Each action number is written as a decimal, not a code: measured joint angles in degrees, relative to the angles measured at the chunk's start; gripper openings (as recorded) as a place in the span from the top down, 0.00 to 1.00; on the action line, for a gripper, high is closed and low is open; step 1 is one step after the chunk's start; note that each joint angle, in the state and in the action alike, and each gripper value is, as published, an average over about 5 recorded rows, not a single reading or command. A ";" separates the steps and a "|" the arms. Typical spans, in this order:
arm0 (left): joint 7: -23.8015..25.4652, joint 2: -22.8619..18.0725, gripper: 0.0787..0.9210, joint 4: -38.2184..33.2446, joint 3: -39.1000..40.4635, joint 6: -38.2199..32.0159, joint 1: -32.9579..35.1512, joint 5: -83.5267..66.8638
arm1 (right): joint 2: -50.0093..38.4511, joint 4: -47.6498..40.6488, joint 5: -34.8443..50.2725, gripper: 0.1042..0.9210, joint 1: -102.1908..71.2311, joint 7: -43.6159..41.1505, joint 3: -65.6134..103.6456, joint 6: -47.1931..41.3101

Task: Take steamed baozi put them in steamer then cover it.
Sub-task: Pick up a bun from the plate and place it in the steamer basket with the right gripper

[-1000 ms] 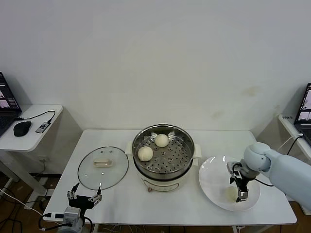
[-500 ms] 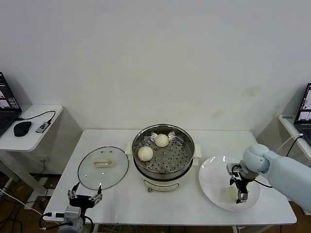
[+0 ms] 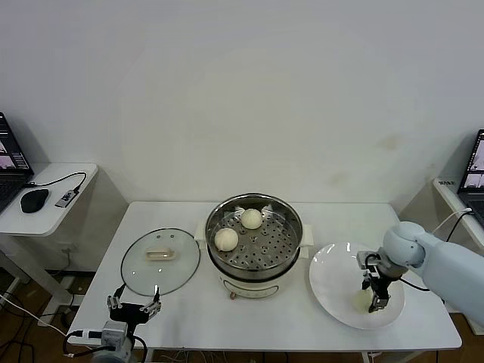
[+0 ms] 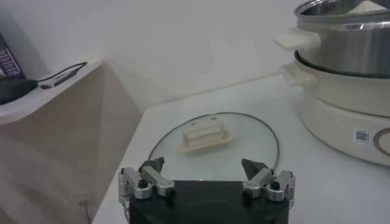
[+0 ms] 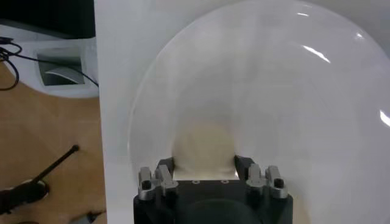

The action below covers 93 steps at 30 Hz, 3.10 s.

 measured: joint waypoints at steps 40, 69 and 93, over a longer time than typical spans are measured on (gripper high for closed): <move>-0.91 -0.93 0.12 -2.42 -2.11 -0.43 -0.16 1.39 | 27.53 -15.10 22.10 0.37 45.18 -6.61 -25.66 42.47; -1.19 -1.31 0.12 -2.75 -2.06 -0.63 0.99 1.69 | 35.41 -0.92 -7.88 0.37 35.83 0.68 -24.64 58.80; -1.23 -1.33 0.12 -2.02 -1.66 -0.67 0.75 1.85 | 35.49 0.53 -11.48 0.25 31.94 2.47 -24.43 58.33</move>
